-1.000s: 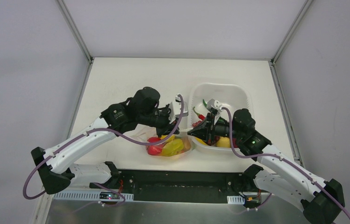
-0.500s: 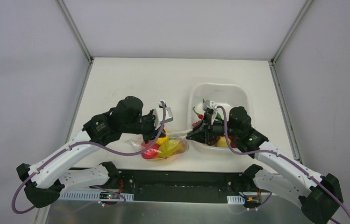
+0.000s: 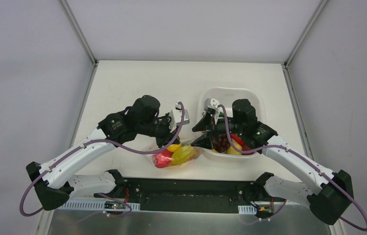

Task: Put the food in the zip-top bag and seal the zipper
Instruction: Zip the zipper food storage bag at the center of the board, then place the zipper food storage bag at the center of the board, then reset both arms

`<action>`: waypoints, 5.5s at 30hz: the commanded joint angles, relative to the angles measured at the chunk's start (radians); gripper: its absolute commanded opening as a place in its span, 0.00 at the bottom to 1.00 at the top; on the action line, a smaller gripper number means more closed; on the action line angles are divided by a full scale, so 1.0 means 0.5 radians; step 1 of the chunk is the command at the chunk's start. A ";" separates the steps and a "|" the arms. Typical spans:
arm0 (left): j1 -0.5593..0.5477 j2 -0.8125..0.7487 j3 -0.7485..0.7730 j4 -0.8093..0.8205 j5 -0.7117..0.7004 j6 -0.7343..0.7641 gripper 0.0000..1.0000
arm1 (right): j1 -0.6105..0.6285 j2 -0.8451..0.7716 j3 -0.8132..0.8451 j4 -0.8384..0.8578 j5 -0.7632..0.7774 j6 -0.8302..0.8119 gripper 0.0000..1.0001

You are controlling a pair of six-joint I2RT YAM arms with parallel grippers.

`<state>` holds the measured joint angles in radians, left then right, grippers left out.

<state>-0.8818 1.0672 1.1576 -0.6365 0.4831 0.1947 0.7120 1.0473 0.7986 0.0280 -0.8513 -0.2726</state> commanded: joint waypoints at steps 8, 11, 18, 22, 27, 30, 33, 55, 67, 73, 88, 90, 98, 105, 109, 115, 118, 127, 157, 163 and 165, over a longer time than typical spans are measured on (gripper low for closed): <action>0.018 -0.021 0.076 0.069 0.100 -0.028 0.00 | 0.050 0.092 0.148 -0.121 -0.172 -0.275 0.36; 0.019 -0.042 0.049 0.067 0.072 -0.020 0.00 | 0.050 0.057 0.113 -0.067 -0.159 -0.234 0.17; 0.024 -0.142 -0.054 0.001 -0.090 0.021 0.00 | 0.049 -0.013 -0.009 0.068 -0.004 -0.140 0.00; 0.068 -0.272 -0.156 -0.021 -0.164 0.029 0.00 | 0.049 -0.094 -0.112 0.188 0.112 -0.062 0.00; 0.142 -0.416 -0.250 -0.056 -0.208 0.047 0.00 | 0.046 -0.120 -0.147 0.213 0.148 -0.032 0.00; 0.191 -0.489 -0.297 -0.093 -0.217 0.058 0.00 | 0.047 -0.126 -0.155 0.219 0.172 -0.023 0.00; 0.226 -0.554 -0.354 -0.145 -0.273 0.065 0.00 | 0.046 -0.141 -0.159 0.237 0.202 -0.006 0.00; 0.352 -0.984 -0.537 -0.450 -0.816 0.077 0.00 | 0.046 -0.177 -0.210 0.350 0.296 0.065 0.00; 0.352 -1.013 -0.510 -0.503 -0.914 0.070 0.03 | 0.047 -0.149 -0.202 0.391 0.268 0.094 0.00; 0.352 -1.086 -0.532 -0.280 -1.046 -0.098 0.72 | 0.046 -0.078 -0.192 0.519 0.209 0.204 0.00; 0.352 -1.371 -0.441 0.162 -1.288 -0.516 0.99 | 0.038 0.675 0.759 0.434 0.448 0.087 0.00; 0.352 -1.420 -0.451 0.181 -1.317 -0.542 0.99 | 0.026 0.770 0.863 0.372 0.428 -0.015 0.00; 0.352 -1.446 -0.514 0.164 -1.411 -0.640 0.99 | 0.355 0.803 0.598 0.065 0.327 -0.339 0.18; 0.352 -1.383 -0.507 0.240 -1.472 -0.652 0.99 | 0.554 0.624 0.394 0.206 0.275 -0.050 0.63; 0.352 -1.325 -0.508 0.228 -1.461 -0.687 0.99 | 0.547 0.387 0.242 0.416 0.663 0.118 0.69; 0.352 -1.137 -0.523 0.202 -1.549 -0.860 0.99 | 0.426 0.312 0.155 0.373 1.141 0.569 0.75; 0.355 -1.004 -0.514 0.169 -1.652 -0.962 0.99 | 0.333 0.314 0.176 0.271 1.274 0.842 0.75; 0.715 -0.781 -0.434 -0.091 -1.862 -1.269 1.00 | -0.180 -0.006 0.094 -0.022 1.955 1.009 0.98; 1.012 -0.898 -0.367 -0.493 -2.474 -1.665 1.00 | -0.895 -0.826 -0.148 -0.551 2.180 1.185 1.00; 1.012 -0.904 -0.384 -0.441 -2.464 -1.633 1.00 | -0.894 -0.822 -0.148 -0.524 2.151 1.173 1.00; 1.012 -0.892 -0.368 -0.451 -2.449 -1.626 1.00 | -0.896 -0.817 -0.146 -0.521 2.136 1.176 1.00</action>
